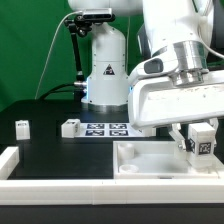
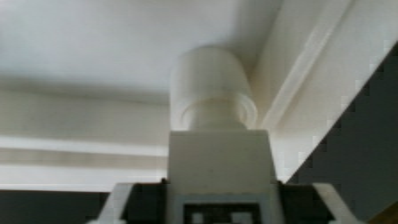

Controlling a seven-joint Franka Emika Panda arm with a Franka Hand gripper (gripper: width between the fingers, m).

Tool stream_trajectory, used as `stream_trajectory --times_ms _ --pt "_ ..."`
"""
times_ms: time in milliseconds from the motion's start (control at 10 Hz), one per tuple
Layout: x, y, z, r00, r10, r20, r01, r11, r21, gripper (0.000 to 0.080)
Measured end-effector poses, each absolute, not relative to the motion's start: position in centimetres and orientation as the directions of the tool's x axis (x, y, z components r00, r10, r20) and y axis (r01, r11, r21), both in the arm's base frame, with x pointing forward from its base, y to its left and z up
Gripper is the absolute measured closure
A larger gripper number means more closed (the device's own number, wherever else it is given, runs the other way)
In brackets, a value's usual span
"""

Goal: Assemble one leg

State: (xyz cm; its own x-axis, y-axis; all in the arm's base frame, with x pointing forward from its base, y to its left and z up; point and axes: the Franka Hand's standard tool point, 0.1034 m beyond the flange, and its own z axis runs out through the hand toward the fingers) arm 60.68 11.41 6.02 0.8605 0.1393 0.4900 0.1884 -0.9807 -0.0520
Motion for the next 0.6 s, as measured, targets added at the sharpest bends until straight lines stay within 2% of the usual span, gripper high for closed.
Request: stream_trajectory --times_ms 200,600 --pt "59.98 11.83 5.41 0.836 0.151 0.528 0.194 -0.981 -0.027 0.0511" --pt "59.91 11.77 5.3 0.837 0.151 0.526 0.194 -0.981 -0.027 0.051"
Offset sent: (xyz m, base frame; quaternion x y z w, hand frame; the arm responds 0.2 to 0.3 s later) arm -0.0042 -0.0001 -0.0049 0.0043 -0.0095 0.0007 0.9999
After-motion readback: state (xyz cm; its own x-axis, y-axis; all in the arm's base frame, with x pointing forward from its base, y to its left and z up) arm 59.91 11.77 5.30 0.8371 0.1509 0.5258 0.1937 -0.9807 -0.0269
